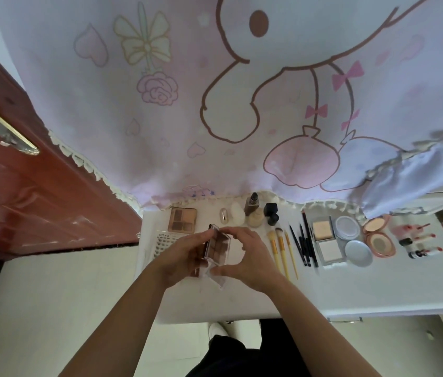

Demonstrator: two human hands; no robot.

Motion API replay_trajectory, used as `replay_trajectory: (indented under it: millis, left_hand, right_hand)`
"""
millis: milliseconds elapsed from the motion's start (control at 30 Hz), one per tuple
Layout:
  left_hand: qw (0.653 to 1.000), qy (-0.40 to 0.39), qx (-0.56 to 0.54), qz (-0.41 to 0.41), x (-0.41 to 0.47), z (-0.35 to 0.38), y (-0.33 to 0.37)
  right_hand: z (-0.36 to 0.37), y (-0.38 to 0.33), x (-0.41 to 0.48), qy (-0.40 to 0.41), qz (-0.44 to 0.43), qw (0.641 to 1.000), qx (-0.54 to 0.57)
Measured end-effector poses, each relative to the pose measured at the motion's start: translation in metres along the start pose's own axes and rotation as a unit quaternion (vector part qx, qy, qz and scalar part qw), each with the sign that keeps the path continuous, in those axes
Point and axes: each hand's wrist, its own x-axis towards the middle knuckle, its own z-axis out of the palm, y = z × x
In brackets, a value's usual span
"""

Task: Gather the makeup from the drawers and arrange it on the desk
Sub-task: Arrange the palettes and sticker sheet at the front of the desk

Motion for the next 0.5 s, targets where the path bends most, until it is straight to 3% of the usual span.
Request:
replay_trajectory:
  millis: [167, 267, 500]
  left_hand:
    - [0.992, -0.01, -0.124, -0.021, -0.003, 0.003, 0.006]
    - [0.991, -0.035, -0.127, -0.02, -0.002, 0.003, 0.006]
    - [0.995, 0.014, -0.099, 0.014, 0.005, 0.016, 0.008]
  right_hand:
    - [-0.012, -0.016, -0.003, 0.021, -0.033, 0.999, -0.009]
    - [-0.014, -0.022, -0.007, 0.018, -0.044, 0.999, -0.022]
    - [-0.015, -0.028, -0.012, 0.036, -0.036, 0.998, -0.046]
